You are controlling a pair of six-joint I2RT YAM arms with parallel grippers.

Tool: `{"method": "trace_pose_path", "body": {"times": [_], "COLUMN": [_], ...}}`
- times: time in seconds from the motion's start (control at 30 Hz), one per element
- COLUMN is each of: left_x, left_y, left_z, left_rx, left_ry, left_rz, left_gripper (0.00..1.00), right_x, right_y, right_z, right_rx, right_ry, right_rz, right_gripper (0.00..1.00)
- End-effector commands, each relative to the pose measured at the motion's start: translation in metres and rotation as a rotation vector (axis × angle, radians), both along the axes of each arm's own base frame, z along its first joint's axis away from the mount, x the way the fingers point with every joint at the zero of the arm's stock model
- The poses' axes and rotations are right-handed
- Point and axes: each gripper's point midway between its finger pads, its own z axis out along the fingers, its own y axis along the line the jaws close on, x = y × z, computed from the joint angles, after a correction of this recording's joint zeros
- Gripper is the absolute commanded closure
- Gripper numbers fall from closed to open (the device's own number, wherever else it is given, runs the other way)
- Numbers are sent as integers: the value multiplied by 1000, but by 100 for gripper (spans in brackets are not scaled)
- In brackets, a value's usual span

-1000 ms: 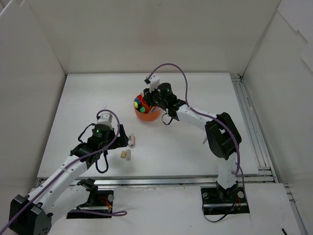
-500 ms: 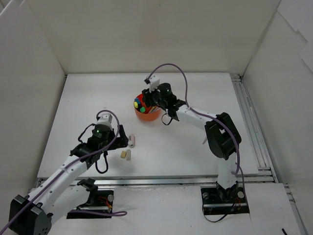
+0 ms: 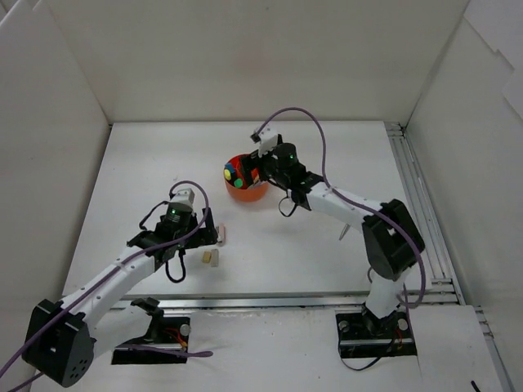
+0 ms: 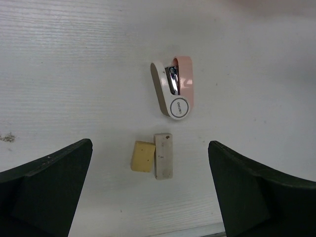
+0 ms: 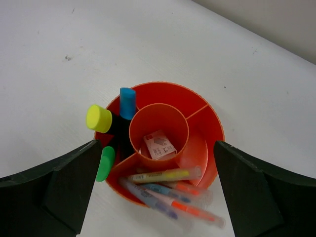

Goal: Sort the stationery into containers
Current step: Place the stationery in the storage box, then pick up the stationery from the center of the board.

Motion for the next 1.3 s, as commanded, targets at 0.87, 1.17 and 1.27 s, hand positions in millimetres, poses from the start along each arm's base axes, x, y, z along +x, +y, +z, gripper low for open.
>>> {"method": "trace_pose_path", "body": {"times": [0.87,1.17,1.27], "left_x": [64,67,71], "left_y": [-60,-66,-66], "left_z": [-43,-25,-14], "left_rx": [98,90,92], "left_ry": [111,47,15], "left_rz": [13,7,-1], "left_gripper": [42,81,85], "right_x": [-126,-150,-157], "right_y": [-265,-284,-289], "right_z": [86,93,93], "right_rx": [135,189,207], "right_ry": [-66,-96,-102], "right_rz": [-943,-955,-962], "right_gripper": [2,2,2]}}
